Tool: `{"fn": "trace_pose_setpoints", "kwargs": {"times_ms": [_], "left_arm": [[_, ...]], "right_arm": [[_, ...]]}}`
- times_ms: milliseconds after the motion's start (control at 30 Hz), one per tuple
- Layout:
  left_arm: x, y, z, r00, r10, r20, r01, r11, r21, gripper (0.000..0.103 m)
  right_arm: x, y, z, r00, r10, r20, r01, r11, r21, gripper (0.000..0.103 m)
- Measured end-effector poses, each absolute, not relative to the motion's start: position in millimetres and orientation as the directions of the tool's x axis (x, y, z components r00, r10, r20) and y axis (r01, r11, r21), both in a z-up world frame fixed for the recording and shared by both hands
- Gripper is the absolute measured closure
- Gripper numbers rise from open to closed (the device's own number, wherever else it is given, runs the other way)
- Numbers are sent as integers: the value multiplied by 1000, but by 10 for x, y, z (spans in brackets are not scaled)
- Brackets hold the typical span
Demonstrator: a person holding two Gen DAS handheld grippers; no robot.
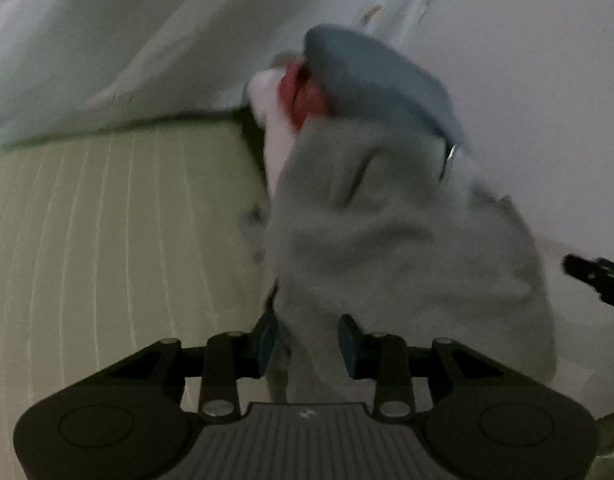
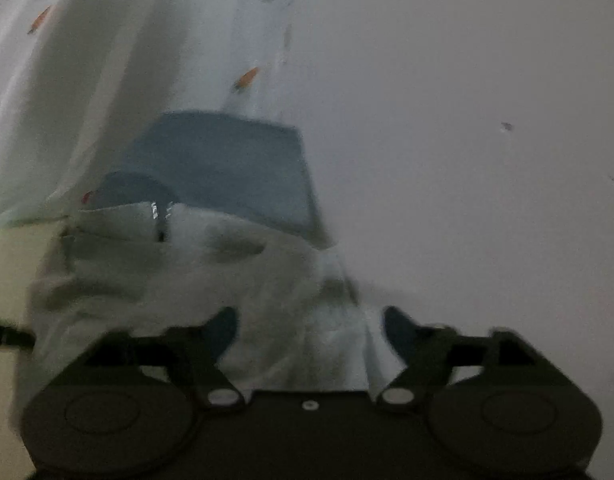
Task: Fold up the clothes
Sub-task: 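Lower the hoodie onto the folded jeans and open both grippers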
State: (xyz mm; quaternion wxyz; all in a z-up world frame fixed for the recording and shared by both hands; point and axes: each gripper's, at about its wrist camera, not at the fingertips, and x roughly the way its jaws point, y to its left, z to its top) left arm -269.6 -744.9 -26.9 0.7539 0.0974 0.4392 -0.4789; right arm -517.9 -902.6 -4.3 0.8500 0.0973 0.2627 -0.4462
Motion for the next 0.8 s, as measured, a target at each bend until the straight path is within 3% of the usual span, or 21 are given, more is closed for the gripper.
{"fn": "trace_pose_setpoints", "kwargs": {"times_ms": [67, 233, 400, 633, 800], "left_arm": [[-2638, -7450, -326, 162, -623, -765, 778, 557, -289, 45], [-2543, -7438, -427, 171, -602, -780, 757, 587, -287, 27], [-2613, -7222, -199, 219, -678, -701, 798, 539, -271, 2], [-2963, -6914, 119, 264, -740, -619, 865, 466, -189, 0], [-3227, -6731, 196, 261, -744, -615, 899, 419, -126, 0]], "right_arm": [[-5178, -8948, -154, 490, -700, -520, 815, 579, -11, 11], [-5022, -9192, -720, 500, -497, -709, 791, 595, 141, 2], [-5093, -8884, -543, 499, -578, -646, 804, 586, 97, 0], [-5416, -8427, -139, 553, -583, -595, 812, 537, 229, 0], [-5608, -7991, 7, 536, -600, -594, 823, 530, 207, 0]]}}
